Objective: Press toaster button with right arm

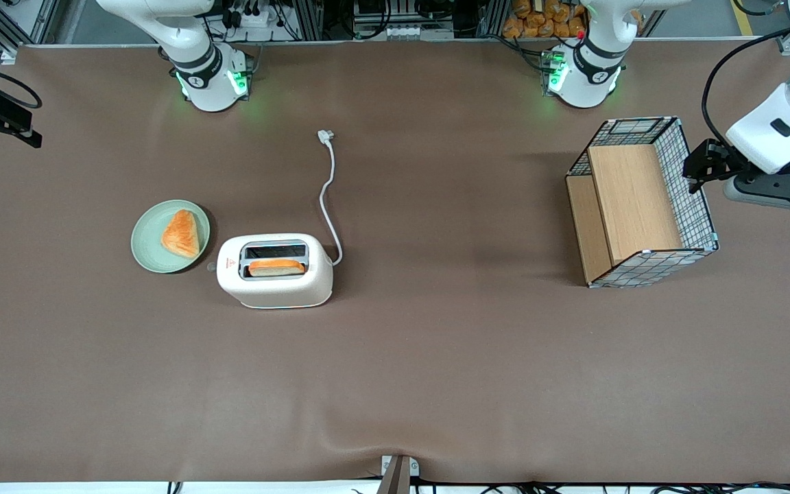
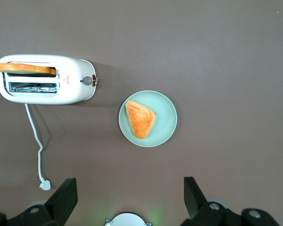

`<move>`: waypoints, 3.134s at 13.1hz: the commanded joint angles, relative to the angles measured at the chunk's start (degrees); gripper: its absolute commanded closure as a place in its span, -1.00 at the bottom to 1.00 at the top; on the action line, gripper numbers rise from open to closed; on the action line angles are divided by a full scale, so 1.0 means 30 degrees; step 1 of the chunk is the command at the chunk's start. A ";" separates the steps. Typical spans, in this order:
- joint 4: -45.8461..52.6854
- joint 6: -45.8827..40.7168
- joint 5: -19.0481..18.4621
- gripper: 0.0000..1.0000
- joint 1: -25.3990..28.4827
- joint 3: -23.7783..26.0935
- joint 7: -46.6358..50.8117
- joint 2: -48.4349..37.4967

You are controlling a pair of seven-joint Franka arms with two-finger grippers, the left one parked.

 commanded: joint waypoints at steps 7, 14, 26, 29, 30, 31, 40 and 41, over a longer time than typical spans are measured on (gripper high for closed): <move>0.0007 -0.0149 0.0074 -1.00 0.0162 0.0090 0.0115 0.0626; -0.0812 0.1227 0.2151 -0.10 0.0192 0.0090 0.0114 0.1447; -0.2508 0.4623 0.7688 1.00 -0.0160 0.0061 0.0114 0.4027; -0.4410 0.6437 0.8420 1.00 0.0016 0.0090 -0.0002 0.3968; -0.4939 0.6907 0.9033 1.00 0.0016 0.0090 -0.0119 0.3997; -0.5408 0.7492 0.9475 1.00 0.0016 0.0090 -0.0207 0.3997; -0.7991 1.0896 1.3106 1.00 0.0280 0.0090 -0.2488 0.5576; -0.7991 1.1012 1.3460 1.00 0.0280 0.0090 -0.2870 0.5956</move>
